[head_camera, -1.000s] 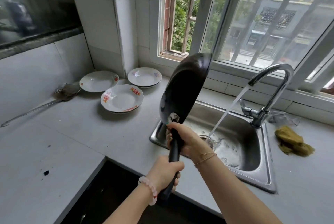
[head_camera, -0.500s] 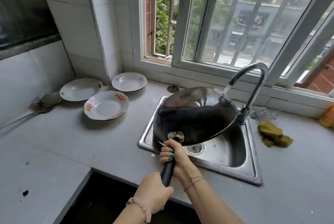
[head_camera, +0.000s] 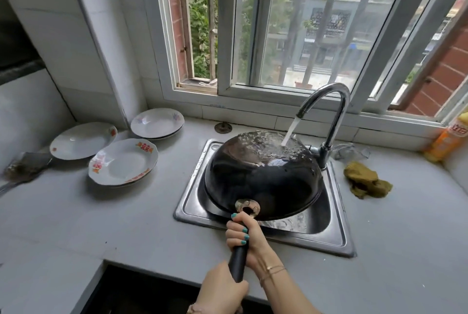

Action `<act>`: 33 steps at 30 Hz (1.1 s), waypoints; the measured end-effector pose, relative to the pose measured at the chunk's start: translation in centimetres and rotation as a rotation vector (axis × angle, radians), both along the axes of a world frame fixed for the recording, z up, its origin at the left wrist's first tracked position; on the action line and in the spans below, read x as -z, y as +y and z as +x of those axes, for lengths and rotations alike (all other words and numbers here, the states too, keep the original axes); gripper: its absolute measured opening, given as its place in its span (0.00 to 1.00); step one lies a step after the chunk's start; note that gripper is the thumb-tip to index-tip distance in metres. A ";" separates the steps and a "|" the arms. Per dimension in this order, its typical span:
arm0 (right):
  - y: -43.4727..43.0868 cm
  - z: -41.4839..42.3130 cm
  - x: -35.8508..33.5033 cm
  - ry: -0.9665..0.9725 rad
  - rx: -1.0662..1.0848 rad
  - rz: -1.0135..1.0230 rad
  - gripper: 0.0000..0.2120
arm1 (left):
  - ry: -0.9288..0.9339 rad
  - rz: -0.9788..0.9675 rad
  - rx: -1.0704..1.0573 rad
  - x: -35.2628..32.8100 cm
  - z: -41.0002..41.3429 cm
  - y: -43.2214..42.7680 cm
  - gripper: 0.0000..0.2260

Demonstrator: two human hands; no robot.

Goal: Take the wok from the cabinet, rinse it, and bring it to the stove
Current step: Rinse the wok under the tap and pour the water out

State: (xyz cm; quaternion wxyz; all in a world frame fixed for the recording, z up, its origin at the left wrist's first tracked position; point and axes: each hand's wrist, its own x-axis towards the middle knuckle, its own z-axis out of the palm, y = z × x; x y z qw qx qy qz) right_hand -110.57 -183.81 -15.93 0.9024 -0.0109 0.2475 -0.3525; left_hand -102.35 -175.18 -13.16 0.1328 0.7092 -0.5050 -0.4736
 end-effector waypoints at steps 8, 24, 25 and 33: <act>0.2 -1.7 1.1 0.154 -0.030 -0.042 0.16 | 0.698 0.370 -0.274 -0.1 -1.2 -0.1 0.09; -0.5 -0.1 0.3 0.631 0.163 -0.001 0.15 | 0.141 0.141 -0.162 2.1 -1.6 -1.5 0.04; -0.7 -0.1 0.4 0.618 0.167 0.002 0.15 | 0.127 0.123 -0.153 2.2 -1.6 -1.7 0.04; -1.9 0.3 0.8 0.497 0.116 -0.053 0.15 | 0.060 0.078 -0.193 2.4 -1.3 -2.3 0.02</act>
